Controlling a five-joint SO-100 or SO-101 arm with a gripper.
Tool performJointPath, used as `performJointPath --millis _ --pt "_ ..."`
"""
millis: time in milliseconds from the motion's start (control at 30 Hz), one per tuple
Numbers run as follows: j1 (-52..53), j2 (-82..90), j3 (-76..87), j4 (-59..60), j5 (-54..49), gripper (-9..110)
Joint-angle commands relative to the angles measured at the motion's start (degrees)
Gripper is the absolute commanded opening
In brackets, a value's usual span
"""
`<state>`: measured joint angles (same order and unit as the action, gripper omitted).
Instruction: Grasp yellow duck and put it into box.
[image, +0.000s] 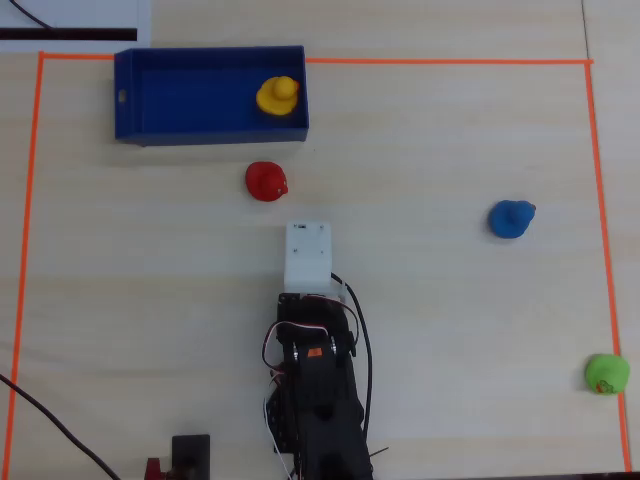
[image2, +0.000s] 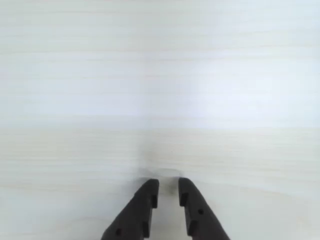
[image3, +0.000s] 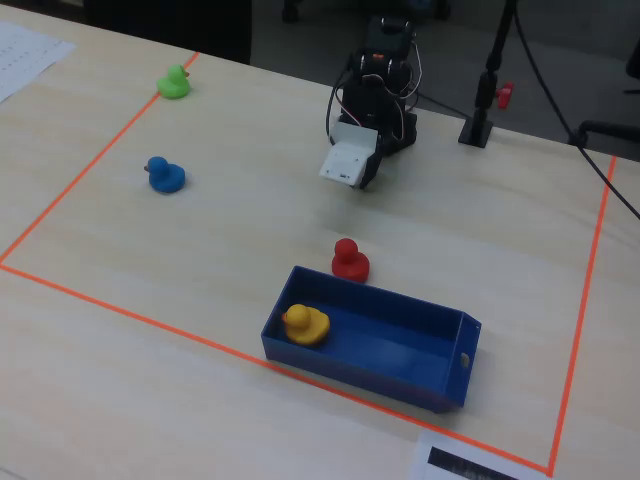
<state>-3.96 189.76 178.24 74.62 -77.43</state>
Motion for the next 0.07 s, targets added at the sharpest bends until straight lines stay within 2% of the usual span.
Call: performJointPath --millis 0,33 --pt "-0.26 -0.09 -0.09 0.70 0.53 3" --pt "-0.26 -0.09 -0.09 0.70 0.53 3"
